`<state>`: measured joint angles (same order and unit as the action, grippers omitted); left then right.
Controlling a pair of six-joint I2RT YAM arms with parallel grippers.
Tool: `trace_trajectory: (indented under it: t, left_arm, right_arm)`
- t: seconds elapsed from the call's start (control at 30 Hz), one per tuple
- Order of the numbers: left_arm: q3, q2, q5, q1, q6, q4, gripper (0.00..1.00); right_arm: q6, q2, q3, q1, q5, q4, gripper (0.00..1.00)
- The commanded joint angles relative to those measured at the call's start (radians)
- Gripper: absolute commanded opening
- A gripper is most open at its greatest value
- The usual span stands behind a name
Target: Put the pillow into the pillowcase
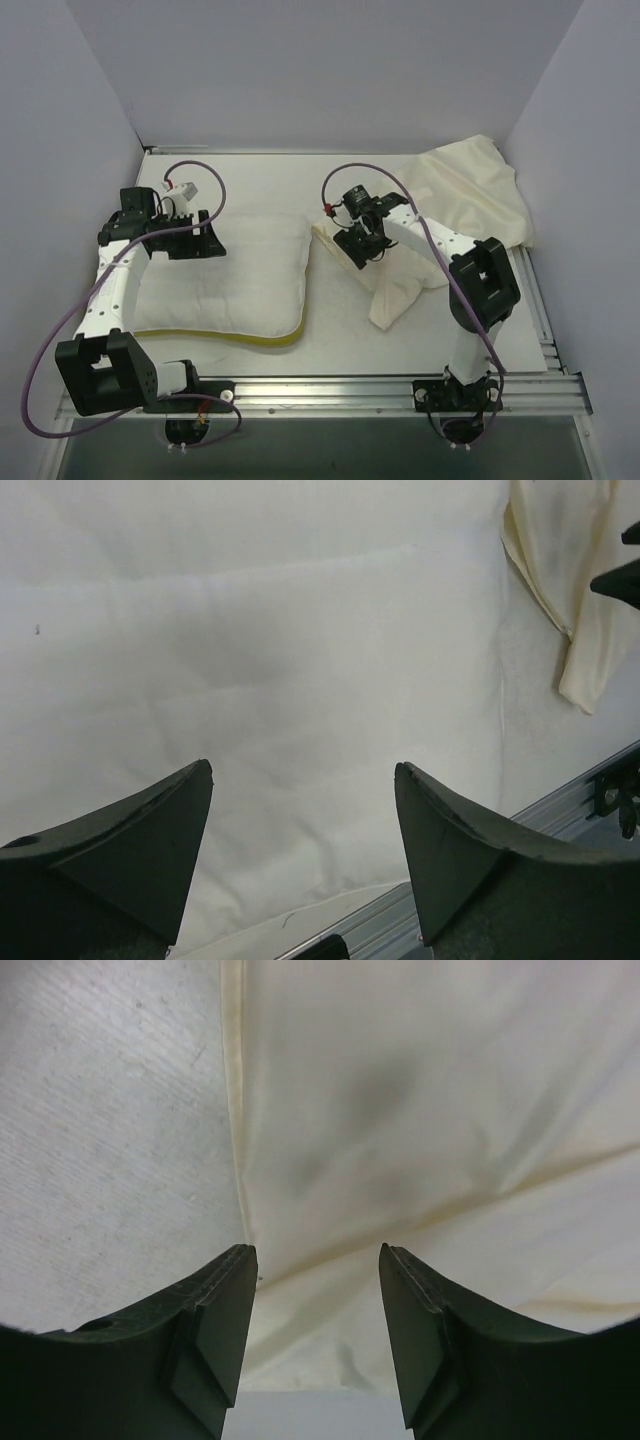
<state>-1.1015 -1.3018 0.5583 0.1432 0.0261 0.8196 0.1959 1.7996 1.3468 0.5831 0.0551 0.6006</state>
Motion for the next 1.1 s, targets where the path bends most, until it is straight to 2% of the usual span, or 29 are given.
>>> trace_trajectory:
  t: [0.0,0.07,0.3,0.5,0.6,0.63,0.67,0.73,0.9,0.93,1.07]
  left_arm:
    - [0.009,0.059,0.097,0.004,0.084,-0.017,0.82]
    - [0.008,0.065,0.095,0.002,0.093,-0.014,0.82]
    - [0.006,0.059,0.106,0.016,0.112,-0.004,0.82]
    - [0.006,0.035,0.109,0.027,0.107,-0.011,0.82]
    - [0.020,0.035,0.106,0.039,0.110,-0.017,0.82]
    - [0.025,0.035,0.106,0.044,0.109,-0.019,0.82]
    - [0.032,0.035,0.106,0.047,0.109,-0.019,0.82]
    - [0.035,0.032,0.107,0.058,0.113,-0.020,0.82]
    - [0.025,0.018,0.114,0.071,0.120,-0.022,0.82]
    - [0.020,0.016,0.117,0.073,0.123,-0.022,0.81]
    - [-0.001,0.003,0.147,0.075,0.147,-0.027,0.81]
  right_arm:
    - [-0.015,0.050,0.093,-0.002,0.009,0.007,0.50]
    - [-0.018,0.096,0.120,0.000,0.043,0.017,0.47]
    - [-0.029,0.162,0.163,0.000,0.137,0.054,0.46]
    - [-0.030,0.231,0.202,0.000,0.132,0.053,0.44]
    - [-0.039,0.270,0.250,0.000,0.131,0.053,0.30]
    - [-0.038,0.280,0.265,0.000,0.112,0.053,0.29]
    - [-0.036,0.294,0.281,-0.005,0.104,0.053,0.17]
    - [-0.038,0.332,0.327,-0.011,0.088,0.053,0.00]
    - [-0.062,0.360,0.461,-0.080,0.115,0.051,0.00]
    - [-0.070,0.363,0.541,-0.097,0.136,0.051,0.00]
    - [-0.165,0.366,0.716,-0.201,0.316,0.053,0.00]
